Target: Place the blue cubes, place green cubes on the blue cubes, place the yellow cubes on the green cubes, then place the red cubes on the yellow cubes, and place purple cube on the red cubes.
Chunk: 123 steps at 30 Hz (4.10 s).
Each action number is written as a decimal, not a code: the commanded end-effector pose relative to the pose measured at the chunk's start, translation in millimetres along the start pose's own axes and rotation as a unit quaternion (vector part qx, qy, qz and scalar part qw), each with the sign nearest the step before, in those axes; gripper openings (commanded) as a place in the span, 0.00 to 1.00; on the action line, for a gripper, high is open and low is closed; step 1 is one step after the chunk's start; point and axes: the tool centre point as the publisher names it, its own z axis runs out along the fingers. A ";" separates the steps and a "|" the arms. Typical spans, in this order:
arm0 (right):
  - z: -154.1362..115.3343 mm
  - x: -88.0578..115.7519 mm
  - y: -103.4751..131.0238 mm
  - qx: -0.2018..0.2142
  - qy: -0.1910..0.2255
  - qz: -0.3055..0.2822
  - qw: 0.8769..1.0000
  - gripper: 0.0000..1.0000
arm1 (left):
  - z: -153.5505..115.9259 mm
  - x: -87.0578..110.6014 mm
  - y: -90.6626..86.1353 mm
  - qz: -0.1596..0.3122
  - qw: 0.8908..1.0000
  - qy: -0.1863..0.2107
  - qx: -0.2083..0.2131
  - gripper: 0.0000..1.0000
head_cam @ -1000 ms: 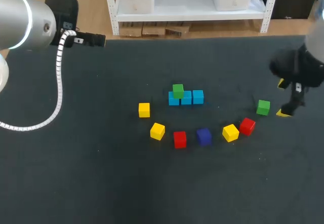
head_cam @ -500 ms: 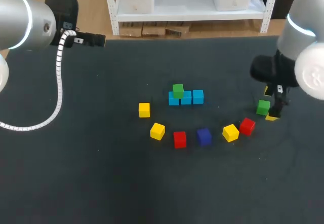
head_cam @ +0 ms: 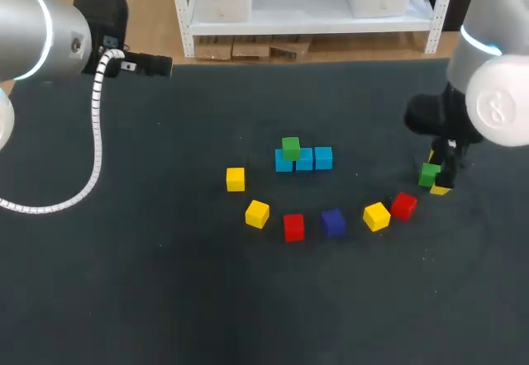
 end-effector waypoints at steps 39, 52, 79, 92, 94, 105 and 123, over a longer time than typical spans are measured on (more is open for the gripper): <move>-94.3 -143.6 -4.7 0.068 -0.015 -0.140 0.988 0.00 | 0.4 0.1 2.3 0.001 1.000 0.000 0.005 1.00; -67.3 -170.7 -9.6 0.057 -0.004 -0.151 0.987 0.00 | 0.4 0.1 2.3 0.001 1.000 0.000 0.005 1.00; -23.0 -200.2 -13.8 0.034 0.022 -0.124 0.992 0.00 | 0.4 0.1 2.3 0.001 1.000 0.000 0.005 1.00; -15.9 -202.9 -24.4 0.033 0.026 -0.123 0.992 0.00 | 0.4 0.1 2.3 0.001 1.000 0.000 0.005 1.00; -15.8 -202.8 -24.5 0.033 0.027 -0.123 0.991 0.00 | 0.4 0.1 2.3 0.001 1.000 0.000 0.005 1.00; -14.3 -203.9 -21.2 0.030 0.026 -0.127 0.991 0.00 | 0.4 0.1 2.3 0.001 1.000 0.000 0.005 1.00; -16.5 -199.6 -19.4 0.037 0.021 -0.119 0.992 0.00 | 0.4 0.1 2.3 0.001 1.000 0.000 0.005 1.00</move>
